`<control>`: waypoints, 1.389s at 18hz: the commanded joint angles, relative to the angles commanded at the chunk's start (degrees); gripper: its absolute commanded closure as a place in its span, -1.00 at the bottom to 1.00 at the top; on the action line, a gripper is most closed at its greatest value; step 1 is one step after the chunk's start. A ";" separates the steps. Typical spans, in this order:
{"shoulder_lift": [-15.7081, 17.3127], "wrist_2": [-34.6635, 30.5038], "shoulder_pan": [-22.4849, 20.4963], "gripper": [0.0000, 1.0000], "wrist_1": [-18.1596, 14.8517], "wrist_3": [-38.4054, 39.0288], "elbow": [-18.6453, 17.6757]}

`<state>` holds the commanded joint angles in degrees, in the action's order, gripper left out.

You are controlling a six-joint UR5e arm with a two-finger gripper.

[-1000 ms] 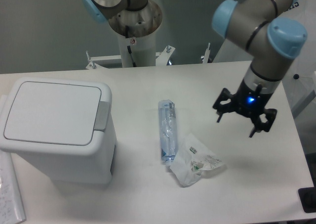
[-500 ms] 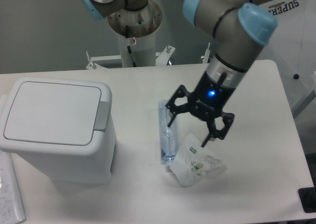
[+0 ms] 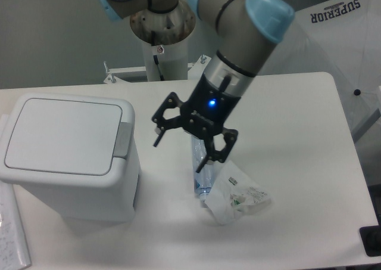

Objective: Open the trash can
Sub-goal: 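Bring the gripper to the trash can lid's hinged edge, then push the gripper against the lid to flip it open, then withdraw the gripper away from the open trash can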

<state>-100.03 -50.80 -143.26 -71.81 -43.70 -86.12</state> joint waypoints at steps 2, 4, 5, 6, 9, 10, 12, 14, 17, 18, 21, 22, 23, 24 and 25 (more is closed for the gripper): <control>1.59 0.09 0.00 -1.00 2.01 1.25 -1.76; 1.77 0.26 0.79 -1.00 3.43 2.30 -1.95; 1.77 0.26 1.05 -1.00 3.60 3.00 -1.77; 1.60 0.26 1.14 -1.00 4.30 3.35 -1.95; 1.51 0.00 1.93 -1.00 6.76 3.62 -3.52; 1.51 -0.09 1.93 -1.00 8.42 3.45 -4.49; 1.51 -0.18 1.93 -1.00 11.32 3.27 -6.42; 1.51 -0.18 2.02 -1.00 12.57 3.45 -7.39; 1.24 -0.70 2.72 -1.00 12.92 3.53 -7.84; 1.24 -1.14 2.81 -1.00 12.92 3.53 -7.92; 1.24 -1.23 3.08 -1.00 12.92 3.53 -8.10; 1.24 -1.23 3.08 -1.00 12.92 3.53 -8.01; 1.24 -1.23 3.08 -1.00 12.92 3.53 -7.84; 1.33 -1.23 3.08 -1.00 12.83 3.53 -7.49; 1.33 -1.23 3.08 -1.00 13.09 3.53 -7.40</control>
<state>-98.70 -52.03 -140.19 -58.71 -40.17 -93.52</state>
